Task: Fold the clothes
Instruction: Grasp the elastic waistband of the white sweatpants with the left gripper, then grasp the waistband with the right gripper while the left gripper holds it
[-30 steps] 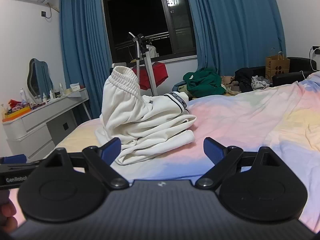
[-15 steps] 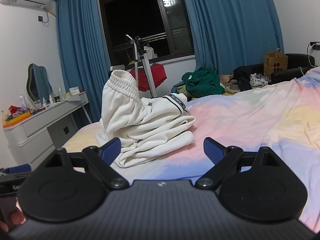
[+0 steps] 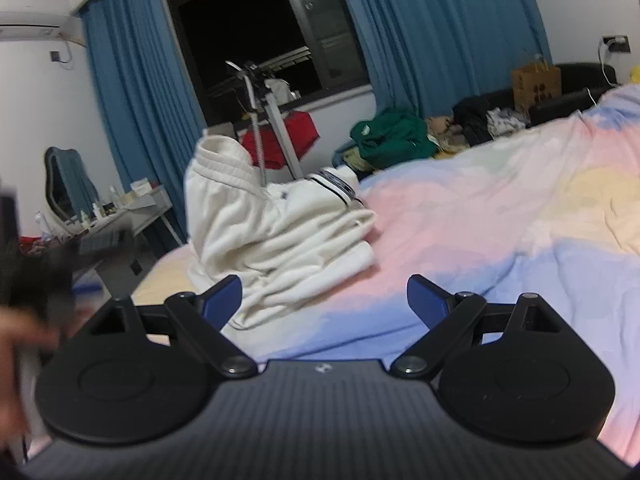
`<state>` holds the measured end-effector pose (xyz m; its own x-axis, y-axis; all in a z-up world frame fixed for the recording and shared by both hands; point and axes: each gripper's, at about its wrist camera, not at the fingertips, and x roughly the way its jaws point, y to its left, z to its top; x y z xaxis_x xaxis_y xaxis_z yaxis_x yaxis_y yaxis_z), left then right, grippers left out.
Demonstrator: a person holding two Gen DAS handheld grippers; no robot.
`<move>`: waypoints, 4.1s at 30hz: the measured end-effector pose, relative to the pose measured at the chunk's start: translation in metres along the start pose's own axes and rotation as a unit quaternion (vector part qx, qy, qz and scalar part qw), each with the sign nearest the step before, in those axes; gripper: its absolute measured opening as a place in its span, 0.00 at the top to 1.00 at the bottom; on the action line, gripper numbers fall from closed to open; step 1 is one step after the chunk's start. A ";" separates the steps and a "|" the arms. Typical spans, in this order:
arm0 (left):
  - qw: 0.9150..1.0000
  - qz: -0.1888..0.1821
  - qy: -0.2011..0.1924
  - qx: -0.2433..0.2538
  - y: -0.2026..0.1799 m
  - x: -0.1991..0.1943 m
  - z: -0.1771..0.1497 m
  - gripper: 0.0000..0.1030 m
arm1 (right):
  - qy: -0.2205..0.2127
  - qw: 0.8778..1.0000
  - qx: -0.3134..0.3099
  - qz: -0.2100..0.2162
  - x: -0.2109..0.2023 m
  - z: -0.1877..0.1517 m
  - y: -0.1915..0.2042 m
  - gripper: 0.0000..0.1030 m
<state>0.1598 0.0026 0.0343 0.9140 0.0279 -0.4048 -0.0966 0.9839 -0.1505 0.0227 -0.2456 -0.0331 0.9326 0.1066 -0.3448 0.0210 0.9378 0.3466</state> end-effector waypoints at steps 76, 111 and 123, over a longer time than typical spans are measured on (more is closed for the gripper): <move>0.991 -0.067 0.109 -0.031 0.128 -0.009 -0.088 0.63 | 0.087 0.939 -0.332 -0.001 0.232 0.059 0.228 0.41; 0.968 -0.029 0.065 0.241 0.053 -0.044 -0.137 0.34 | 0.157 0.982 -0.022 -0.108 0.064 -0.024 -0.024 0.86; 0.946 0.009 0.025 0.324 0.024 -0.037 -0.160 0.31 | 0.153 0.980 0.028 -0.122 0.063 -0.016 -0.045 0.56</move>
<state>0.0611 -0.0029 -0.0984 0.8933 0.0538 -0.4462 0.1638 0.8856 0.4346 0.0745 -0.2759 -0.0843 0.7465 -0.0167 -0.6652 0.2571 0.9293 0.2652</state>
